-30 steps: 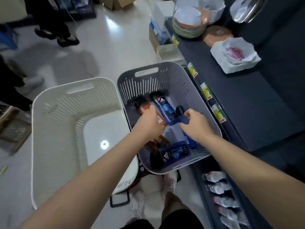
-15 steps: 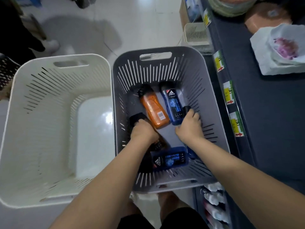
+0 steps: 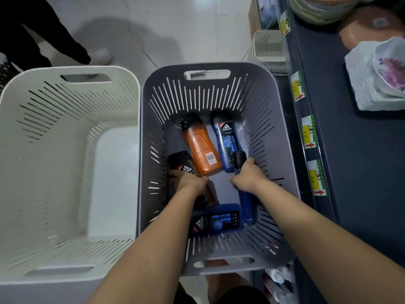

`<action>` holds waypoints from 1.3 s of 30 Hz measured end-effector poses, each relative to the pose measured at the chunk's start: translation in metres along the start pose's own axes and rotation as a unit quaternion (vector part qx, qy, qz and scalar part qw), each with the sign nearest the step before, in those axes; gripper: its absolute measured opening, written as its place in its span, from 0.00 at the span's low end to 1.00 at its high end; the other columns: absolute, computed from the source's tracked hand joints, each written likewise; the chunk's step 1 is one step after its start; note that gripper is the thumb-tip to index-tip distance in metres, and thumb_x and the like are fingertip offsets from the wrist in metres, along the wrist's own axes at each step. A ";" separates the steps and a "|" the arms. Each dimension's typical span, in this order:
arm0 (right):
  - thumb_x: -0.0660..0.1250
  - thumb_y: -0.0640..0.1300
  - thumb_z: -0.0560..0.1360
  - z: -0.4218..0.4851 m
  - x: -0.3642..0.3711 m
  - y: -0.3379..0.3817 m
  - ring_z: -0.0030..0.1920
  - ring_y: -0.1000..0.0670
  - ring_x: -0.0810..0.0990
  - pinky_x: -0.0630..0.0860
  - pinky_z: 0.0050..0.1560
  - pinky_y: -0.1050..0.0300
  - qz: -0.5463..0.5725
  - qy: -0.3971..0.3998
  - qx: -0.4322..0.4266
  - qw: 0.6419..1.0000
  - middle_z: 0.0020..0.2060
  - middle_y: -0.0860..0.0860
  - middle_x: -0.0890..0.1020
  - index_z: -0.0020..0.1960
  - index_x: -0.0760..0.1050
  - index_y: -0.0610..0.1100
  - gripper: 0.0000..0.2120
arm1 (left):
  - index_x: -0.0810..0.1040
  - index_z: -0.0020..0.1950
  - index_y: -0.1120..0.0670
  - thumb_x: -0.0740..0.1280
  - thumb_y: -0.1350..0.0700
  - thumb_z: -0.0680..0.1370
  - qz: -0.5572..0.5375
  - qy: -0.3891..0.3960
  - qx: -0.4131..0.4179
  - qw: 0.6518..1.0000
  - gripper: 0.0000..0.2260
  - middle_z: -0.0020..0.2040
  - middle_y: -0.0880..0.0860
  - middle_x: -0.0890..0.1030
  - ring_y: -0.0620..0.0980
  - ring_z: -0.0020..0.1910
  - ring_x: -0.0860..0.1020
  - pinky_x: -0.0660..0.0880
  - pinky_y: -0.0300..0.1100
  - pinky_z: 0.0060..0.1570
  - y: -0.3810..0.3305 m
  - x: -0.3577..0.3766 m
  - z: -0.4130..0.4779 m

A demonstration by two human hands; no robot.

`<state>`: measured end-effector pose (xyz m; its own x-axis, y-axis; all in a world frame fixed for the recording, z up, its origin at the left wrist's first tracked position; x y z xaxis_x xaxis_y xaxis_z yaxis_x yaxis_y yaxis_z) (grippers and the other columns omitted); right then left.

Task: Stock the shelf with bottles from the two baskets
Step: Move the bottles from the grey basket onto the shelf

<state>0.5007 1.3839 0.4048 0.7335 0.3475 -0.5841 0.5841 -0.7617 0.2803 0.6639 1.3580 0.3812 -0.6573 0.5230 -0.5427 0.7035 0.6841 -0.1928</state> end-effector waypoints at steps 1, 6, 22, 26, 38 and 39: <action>0.67 0.40 0.76 0.001 0.001 0.000 0.61 0.40 0.75 0.72 0.54 0.52 0.011 0.010 0.009 1.000 0.63 0.38 0.73 0.73 0.51 0.36 0.34 | 0.32 0.76 0.64 0.71 0.46 0.75 -0.010 0.004 -0.003 1.000 0.52 0.78 0.65 0.49 0.63 0.74 0.60 0.64 0.53 0.70 0.000 0.001 0.000; 0.69 0.41 0.76 -0.001 -0.001 0.008 0.64 0.40 0.73 0.72 0.60 0.49 -0.021 -0.021 -0.033 0.999 0.66 0.38 0.71 0.74 0.51 0.38 0.35 | 0.31 0.76 0.63 0.70 0.47 0.76 -0.073 0.012 -0.013 0.997 0.51 0.78 0.64 0.46 0.62 0.76 0.56 0.61 0.52 0.72 0.001 0.002 0.000; 0.80 0.46 0.64 -0.004 0.021 -0.015 0.52 0.46 0.76 0.72 0.51 0.58 0.013 0.060 0.022 0.998 0.54 0.46 0.79 0.56 0.73 0.43 0.25 | 0.66 0.56 0.55 0.78 0.54 0.62 -0.288 0.038 0.068 0.954 0.29 0.52 0.56 0.78 0.57 0.50 0.79 0.79 0.55 0.52 -0.026 -0.033 -0.018; 0.82 0.53 0.60 -0.007 0.012 -0.009 0.61 0.43 0.76 0.73 0.57 0.55 0.041 0.039 0.011 0.998 0.61 0.45 0.78 0.65 0.72 0.40 0.38 | 0.72 0.59 0.59 0.76 0.59 0.60 -0.257 0.062 0.096 0.960 0.29 0.49 0.56 0.80 0.55 0.46 0.80 0.79 0.47 0.41 -0.023 -0.040 -0.028; 0.72 0.74 0.55 -0.057 -0.035 0.029 0.65 0.43 0.75 0.72 0.63 0.49 0.314 -0.149 -0.082 0.934 0.64 0.46 0.76 0.69 0.69 0.42 0.53 | 0.75 0.53 0.55 0.77 0.57 0.58 -0.117 0.030 0.284 0.951 0.25 0.41 0.48 0.79 0.46 0.37 0.78 0.73 0.37 0.33 -0.046 -0.087 -0.077; 0.72 0.72 0.58 -0.064 -0.039 0.031 0.65 0.43 0.74 0.72 0.63 0.48 0.324 -0.162 -0.085 0.928 0.66 0.46 0.75 0.70 0.67 0.41 0.52 | 0.72 0.53 0.53 0.78 0.55 0.57 -0.097 0.012 0.309 0.946 0.27 0.43 0.47 0.78 0.45 0.40 0.77 0.73 0.40 0.38 -0.050 -0.094 -0.083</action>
<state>0.5127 1.3811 0.4848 0.8236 -0.3566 -0.4410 0.1232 -0.6465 0.7529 0.6677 1.3171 0.5095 -0.7904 0.4354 -0.4309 0.5886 0.3448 -0.7313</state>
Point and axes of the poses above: each hand's wrist, its own z-axis towards the middle knuckle, its own x-axis out of the palm, y = z × x, the point moved 4 cm from there along z, towards the middle knuckle
